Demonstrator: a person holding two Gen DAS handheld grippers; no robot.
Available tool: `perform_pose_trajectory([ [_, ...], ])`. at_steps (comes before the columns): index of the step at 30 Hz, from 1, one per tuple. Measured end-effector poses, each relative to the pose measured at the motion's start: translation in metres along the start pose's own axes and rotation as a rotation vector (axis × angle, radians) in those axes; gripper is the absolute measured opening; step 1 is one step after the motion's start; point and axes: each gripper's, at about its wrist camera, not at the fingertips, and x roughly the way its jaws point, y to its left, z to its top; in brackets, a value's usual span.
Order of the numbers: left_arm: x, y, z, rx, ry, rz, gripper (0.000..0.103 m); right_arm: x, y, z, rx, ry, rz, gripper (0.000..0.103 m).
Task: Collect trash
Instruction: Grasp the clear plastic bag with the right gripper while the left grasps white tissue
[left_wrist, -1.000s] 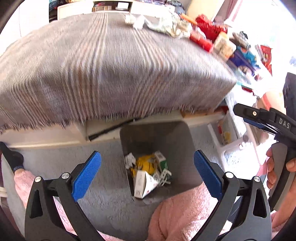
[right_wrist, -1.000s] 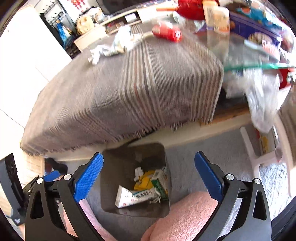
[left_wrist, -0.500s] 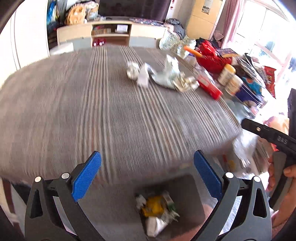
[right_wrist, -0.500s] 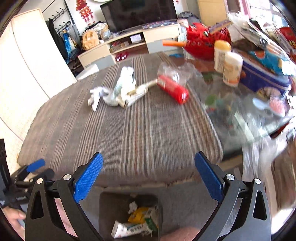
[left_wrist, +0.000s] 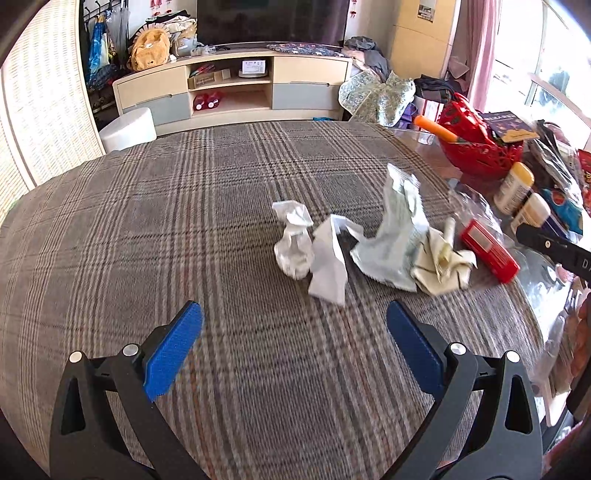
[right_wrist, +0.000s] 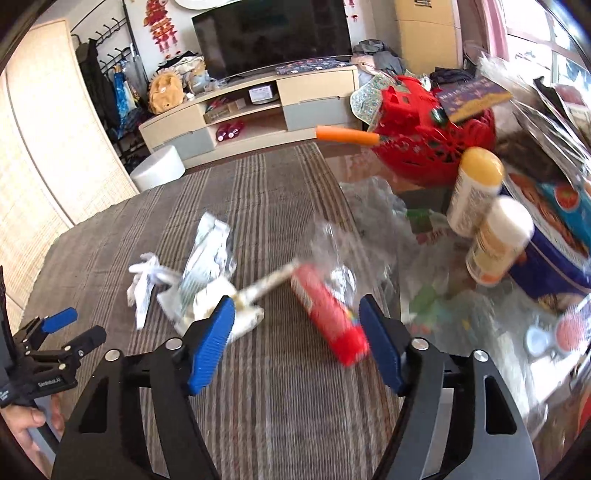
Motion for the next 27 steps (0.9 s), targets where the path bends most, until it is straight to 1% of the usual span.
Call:
perform_pose_trajectory([
  [4, 0.024, -0.001, 0.013, 0.009, 0.023, 0.003, 0.095, 0.030, -0.002, 0.024, 0.016, 0.022, -0.010, 0.069],
  [7, 0.041, 0.000, 0.022, 0.013, 0.039, 0.003, 0.093, 0.051, -0.007, 0.035, 0.049, 0.052, -0.017, 0.069],
  [10, 0.057, 0.003, 0.030, 0.015, 0.057, -0.003, 0.088, 0.063, -0.009, 0.040, 0.060, 0.069, -0.017, 0.066],
  [11, 0.060, 0.003, 0.031, 0.016, 0.061, -0.013, 0.087, 0.067, -0.009, 0.041, 0.062, 0.072, -0.016, 0.065],
  [13, 0.067, 0.001, 0.035, 0.029, 0.062, -0.023, 0.086, 0.075, -0.008, 0.042, 0.068, 0.092, -0.011, 0.055],
  [14, 0.069, 0.001, 0.036, 0.034, 0.064, -0.022, 0.084, 0.079, -0.009, 0.041, 0.071, 0.102, -0.010, 0.046],
  [16, 0.076, 0.000, 0.039, 0.036, 0.073, -0.026, 0.073, 0.086, -0.011, 0.040, 0.077, 0.129, -0.012, 0.040],
  [17, 0.080, 0.000, 0.040, 0.033, 0.081, -0.036, 0.067, 0.088, -0.012, 0.040, 0.075, 0.134, -0.013, 0.039],
  [18, 0.083, 0.000, 0.040, 0.032, 0.088, -0.043, 0.065, 0.090, -0.014, 0.039, 0.075, 0.141, -0.009, 0.035],
  [19, 0.085, -0.001, 0.039, 0.036, 0.092, -0.047, 0.062, 0.091, -0.015, 0.039, 0.075, 0.146, -0.007, 0.034],
  [21, 0.087, -0.004, 0.038, 0.060, 0.084, -0.030, 0.057, 0.091, -0.016, 0.040, 0.071, 0.140, -0.010, 0.030],
  [23, 0.087, -0.008, 0.038, 0.085, 0.081, -0.004, 0.039, 0.090, -0.017, 0.040, 0.064, 0.145, -0.013, 0.028],
  [24, 0.087, -0.008, 0.039, 0.089, 0.082, -0.001, 0.035, 0.091, -0.017, 0.041, 0.059, 0.149, -0.018, 0.025],
  [25, 0.086, -0.008, 0.040, 0.089, 0.085, -0.005, 0.028, 0.091, -0.016, 0.040, 0.051, 0.152, -0.037, 0.023],
  [27, 0.084, -0.006, 0.040, 0.084, 0.092, -0.010, 0.021, 0.091, -0.014, 0.041, 0.041, 0.153, -0.055, 0.018],
])
